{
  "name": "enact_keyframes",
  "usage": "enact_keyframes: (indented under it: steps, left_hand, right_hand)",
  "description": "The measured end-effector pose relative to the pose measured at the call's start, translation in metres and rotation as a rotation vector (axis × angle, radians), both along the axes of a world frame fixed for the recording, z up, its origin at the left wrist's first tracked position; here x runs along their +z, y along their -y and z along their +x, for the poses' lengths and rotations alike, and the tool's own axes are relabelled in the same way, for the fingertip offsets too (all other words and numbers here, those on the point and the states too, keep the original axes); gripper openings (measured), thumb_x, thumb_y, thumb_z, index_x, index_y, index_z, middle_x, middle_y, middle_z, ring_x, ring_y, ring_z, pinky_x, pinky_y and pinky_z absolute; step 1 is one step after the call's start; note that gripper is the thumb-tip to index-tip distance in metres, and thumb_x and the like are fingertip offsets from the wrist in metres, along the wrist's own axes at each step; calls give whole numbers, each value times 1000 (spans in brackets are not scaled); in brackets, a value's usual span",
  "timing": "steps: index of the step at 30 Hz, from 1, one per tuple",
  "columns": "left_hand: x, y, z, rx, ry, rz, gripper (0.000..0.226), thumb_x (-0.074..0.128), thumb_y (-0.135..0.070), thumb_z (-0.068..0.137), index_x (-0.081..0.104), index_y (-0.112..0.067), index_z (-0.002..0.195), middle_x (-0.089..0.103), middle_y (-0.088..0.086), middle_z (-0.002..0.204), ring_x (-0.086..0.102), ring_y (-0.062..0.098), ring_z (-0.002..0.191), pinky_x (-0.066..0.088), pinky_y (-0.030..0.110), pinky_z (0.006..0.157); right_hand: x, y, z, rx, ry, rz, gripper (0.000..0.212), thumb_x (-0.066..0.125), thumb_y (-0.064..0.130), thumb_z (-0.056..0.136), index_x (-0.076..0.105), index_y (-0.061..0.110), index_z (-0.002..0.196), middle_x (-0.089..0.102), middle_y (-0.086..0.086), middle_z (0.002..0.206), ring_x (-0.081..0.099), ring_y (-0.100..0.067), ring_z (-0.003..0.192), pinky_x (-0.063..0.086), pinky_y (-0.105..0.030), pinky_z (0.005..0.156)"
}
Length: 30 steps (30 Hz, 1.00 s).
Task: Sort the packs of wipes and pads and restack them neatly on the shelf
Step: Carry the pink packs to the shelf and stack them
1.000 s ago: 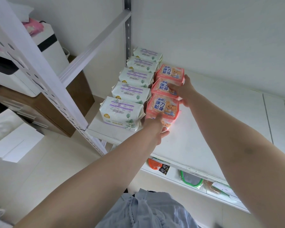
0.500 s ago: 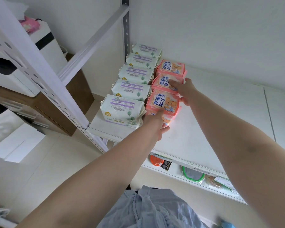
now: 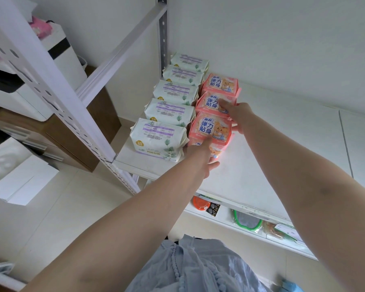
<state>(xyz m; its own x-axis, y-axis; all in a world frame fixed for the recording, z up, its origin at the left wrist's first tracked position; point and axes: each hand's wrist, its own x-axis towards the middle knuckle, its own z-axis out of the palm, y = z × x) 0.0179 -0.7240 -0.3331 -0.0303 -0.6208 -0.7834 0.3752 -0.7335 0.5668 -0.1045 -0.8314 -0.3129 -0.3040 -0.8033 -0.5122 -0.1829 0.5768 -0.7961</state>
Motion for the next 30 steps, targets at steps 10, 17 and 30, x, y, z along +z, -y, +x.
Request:
enact_keyframes:
  steps: [10,17,30]
  left_hand:
    - [-1,-1,-1,26,-13,-5,51,67,-32,88,43,-24,133,63,7,116,65,21,71,58,46,83]
    - [-4,-13,6,-19,-51,-118,49,62,3,85,50,-14,130,65,14,119,63,20,81,56,32,72]
    - [-3,-36,12,-53,-288,-233,64,62,-60,71,55,-18,118,65,6,102,62,16,95,48,33,98]
  right_hand:
    - [5,-15,-2,3,-61,33,64,72,56,76,57,9,116,66,-4,109,63,-28,99,55,-46,88]
    - [0,-86,-7,75,3,165,72,53,74,79,61,9,110,64,-6,101,62,-26,97,53,-39,86]
    - [-18,-152,-20,17,407,-413,55,78,4,75,55,13,124,66,-3,122,66,-24,108,58,-36,75]
